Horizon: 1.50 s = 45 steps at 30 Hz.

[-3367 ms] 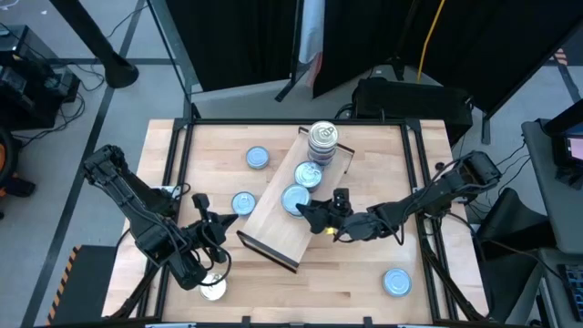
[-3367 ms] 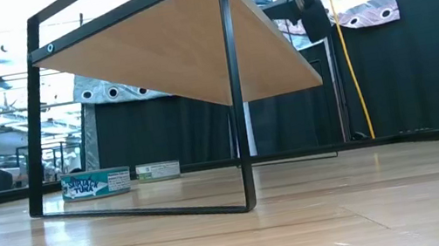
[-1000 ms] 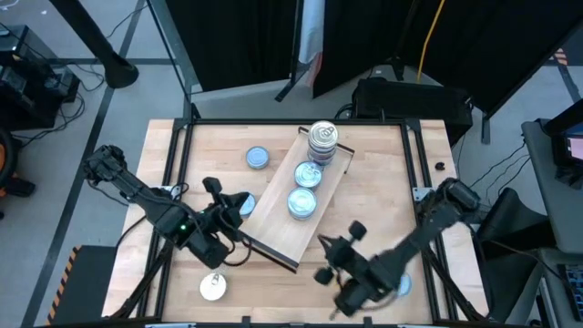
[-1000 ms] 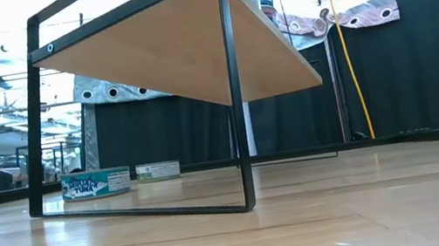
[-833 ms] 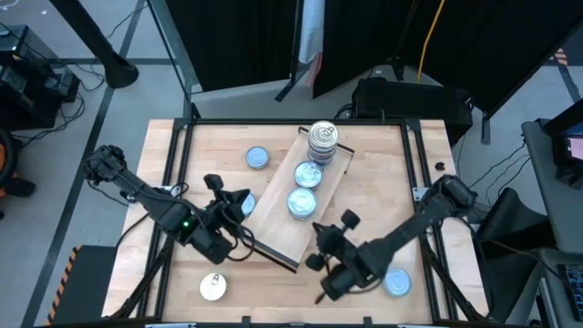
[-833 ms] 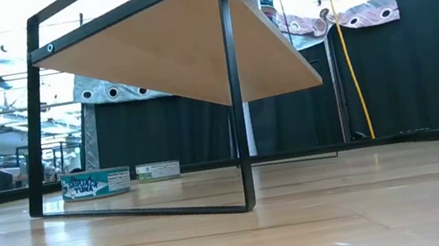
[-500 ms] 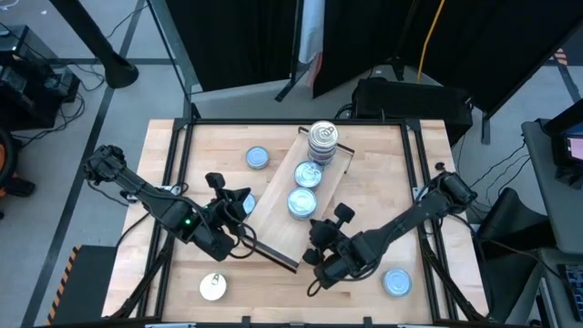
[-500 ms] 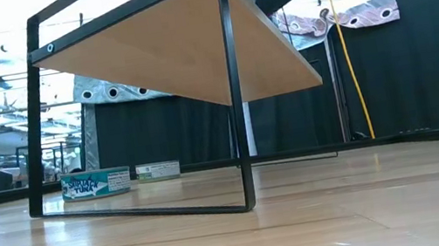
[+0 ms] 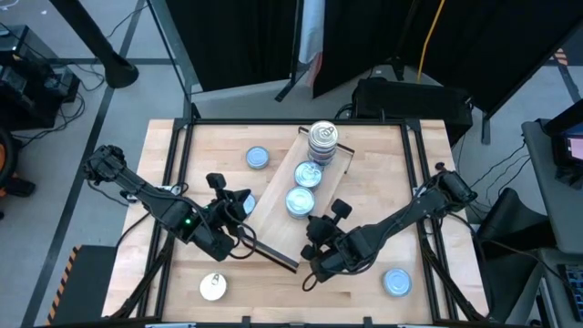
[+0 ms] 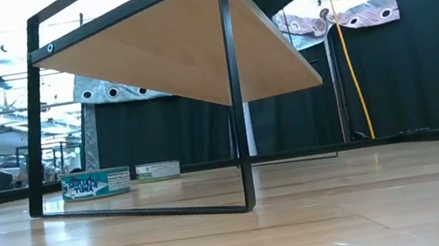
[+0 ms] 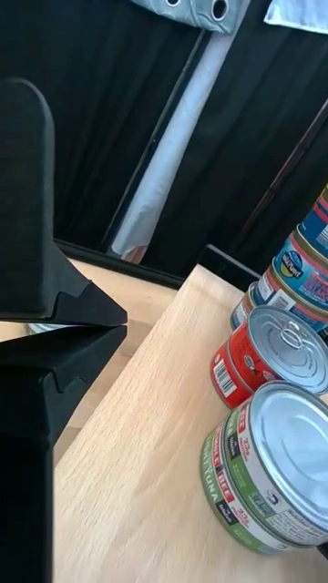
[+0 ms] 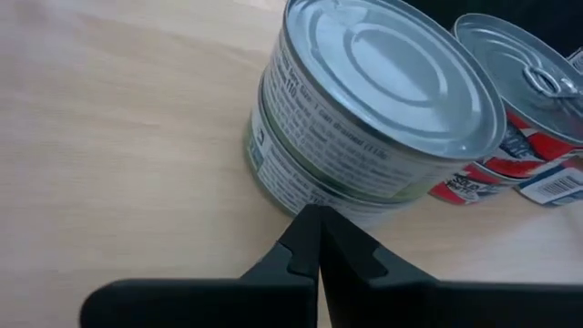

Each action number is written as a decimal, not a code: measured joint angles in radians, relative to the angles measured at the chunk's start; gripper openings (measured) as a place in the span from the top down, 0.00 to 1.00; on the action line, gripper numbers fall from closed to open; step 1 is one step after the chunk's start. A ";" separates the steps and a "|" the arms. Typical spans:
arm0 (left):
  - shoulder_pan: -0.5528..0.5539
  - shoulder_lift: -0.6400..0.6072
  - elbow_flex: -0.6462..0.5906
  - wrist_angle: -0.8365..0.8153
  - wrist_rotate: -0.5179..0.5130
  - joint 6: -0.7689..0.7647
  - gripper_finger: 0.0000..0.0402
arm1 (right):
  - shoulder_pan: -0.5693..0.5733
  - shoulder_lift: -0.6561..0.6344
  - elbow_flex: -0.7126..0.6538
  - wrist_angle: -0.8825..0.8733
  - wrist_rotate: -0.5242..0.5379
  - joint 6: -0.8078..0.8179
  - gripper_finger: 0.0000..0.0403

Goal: Stack canned seafood by type on shelf
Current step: Stack the green tuna can on top of the green tuna can on the shelf, then put the light blue tuna can on the shelf

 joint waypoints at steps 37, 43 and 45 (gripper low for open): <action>0.453 -0.370 -0.530 0.125 0.854 -0.209 0.96 | 0.366 -0.362 0.000 -0.302 0.133 0.119 1.00; 0.463 -0.337 -0.563 0.168 0.893 -0.168 0.96 | 0.366 -0.362 0.000 -0.302 0.137 0.115 1.00; 0.467 -0.316 -0.566 0.174 0.905 -0.167 0.96 | 0.366 -0.362 -0.001 -0.302 0.137 0.114 1.00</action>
